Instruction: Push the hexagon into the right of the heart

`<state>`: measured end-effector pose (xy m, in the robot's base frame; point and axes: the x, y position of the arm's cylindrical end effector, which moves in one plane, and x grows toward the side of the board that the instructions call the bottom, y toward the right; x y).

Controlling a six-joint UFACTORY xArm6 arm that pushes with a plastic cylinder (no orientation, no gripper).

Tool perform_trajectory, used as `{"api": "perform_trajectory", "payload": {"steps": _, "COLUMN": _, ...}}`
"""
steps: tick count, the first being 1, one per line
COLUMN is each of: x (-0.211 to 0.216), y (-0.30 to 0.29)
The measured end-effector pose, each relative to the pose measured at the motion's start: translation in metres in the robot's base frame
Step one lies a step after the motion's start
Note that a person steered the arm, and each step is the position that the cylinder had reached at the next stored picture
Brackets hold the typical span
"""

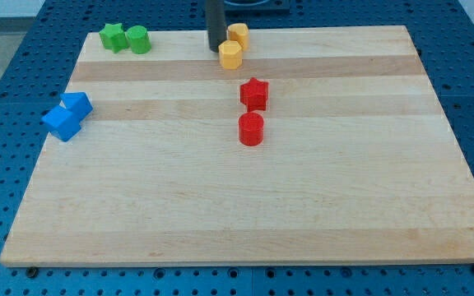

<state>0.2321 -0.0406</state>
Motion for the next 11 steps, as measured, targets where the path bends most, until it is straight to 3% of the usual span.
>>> {"api": "perform_trajectory", "payload": {"steps": 1, "x": 0.003, "y": -0.013}}
{"api": "perform_trajectory", "payload": {"steps": 2, "x": 0.041, "y": -0.091}}
{"api": "perform_trajectory", "payload": {"steps": 3, "x": 0.06, "y": -0.069}}
{"api": "perform_trajectory", "payload": {"steps": 5, "x": 0.036, "y": 0.033}}
{"api": "perform_trajectory", "payload": {"steps": 8, "x": 0.056, "y": 0.088}}
{"api": "perform_trajectory", "payload": {"steps": 11, "x": 0.017, "y": 0.041}}
